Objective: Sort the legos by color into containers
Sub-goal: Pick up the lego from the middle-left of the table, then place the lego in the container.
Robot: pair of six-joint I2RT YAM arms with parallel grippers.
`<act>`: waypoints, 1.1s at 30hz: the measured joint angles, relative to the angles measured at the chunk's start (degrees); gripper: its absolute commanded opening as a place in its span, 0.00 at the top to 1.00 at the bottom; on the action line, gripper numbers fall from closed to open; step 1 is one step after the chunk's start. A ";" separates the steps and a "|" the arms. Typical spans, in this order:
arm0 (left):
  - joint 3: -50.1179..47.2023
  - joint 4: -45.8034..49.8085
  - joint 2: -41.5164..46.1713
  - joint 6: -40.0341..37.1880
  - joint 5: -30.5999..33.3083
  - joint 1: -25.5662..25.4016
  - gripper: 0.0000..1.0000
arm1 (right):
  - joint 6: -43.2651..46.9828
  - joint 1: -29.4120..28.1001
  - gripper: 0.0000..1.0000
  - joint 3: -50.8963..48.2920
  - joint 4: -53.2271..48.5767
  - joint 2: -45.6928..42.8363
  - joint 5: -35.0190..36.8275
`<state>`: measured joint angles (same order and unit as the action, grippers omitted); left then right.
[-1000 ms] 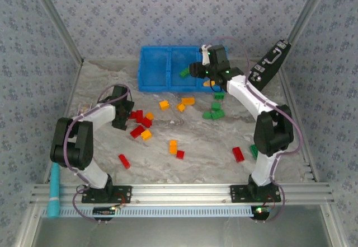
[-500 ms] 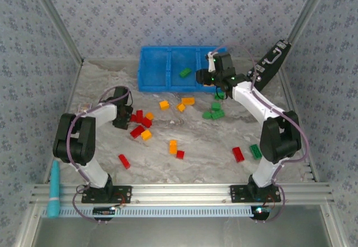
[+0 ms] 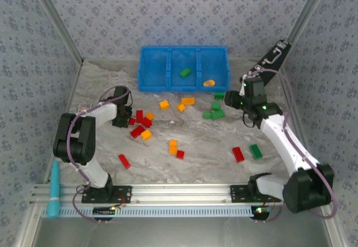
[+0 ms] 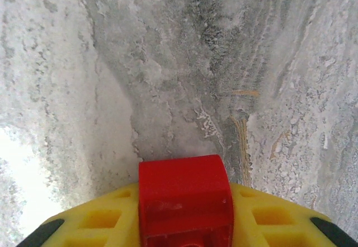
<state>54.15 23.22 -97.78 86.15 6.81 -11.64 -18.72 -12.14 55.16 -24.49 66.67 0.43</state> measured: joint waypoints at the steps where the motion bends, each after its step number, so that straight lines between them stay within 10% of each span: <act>1: -0.02 0.00 0.33 -0.20 -0.04 0.00 0.75 | -0.61 0.59 0.39 -0.94 -1.40 -1.64 -0.24; 12: 1.84 0.61 1.84 -9.09 -1.05 -0.07 0.82 | -11.82 8.74 0.34 -18.16 -11.17 -12.44 -14.23; 33: 34.71 -4.00 -8.85 -13.27 -2.12 -7.06 0.84 | -23.91 -21.38 0.24 -25.03 -22.21 -23.61 4.48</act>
<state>88.86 19.22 -106.63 72.88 4.69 -18.70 -42.63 -33.52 30.13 -46.70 43.07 4.91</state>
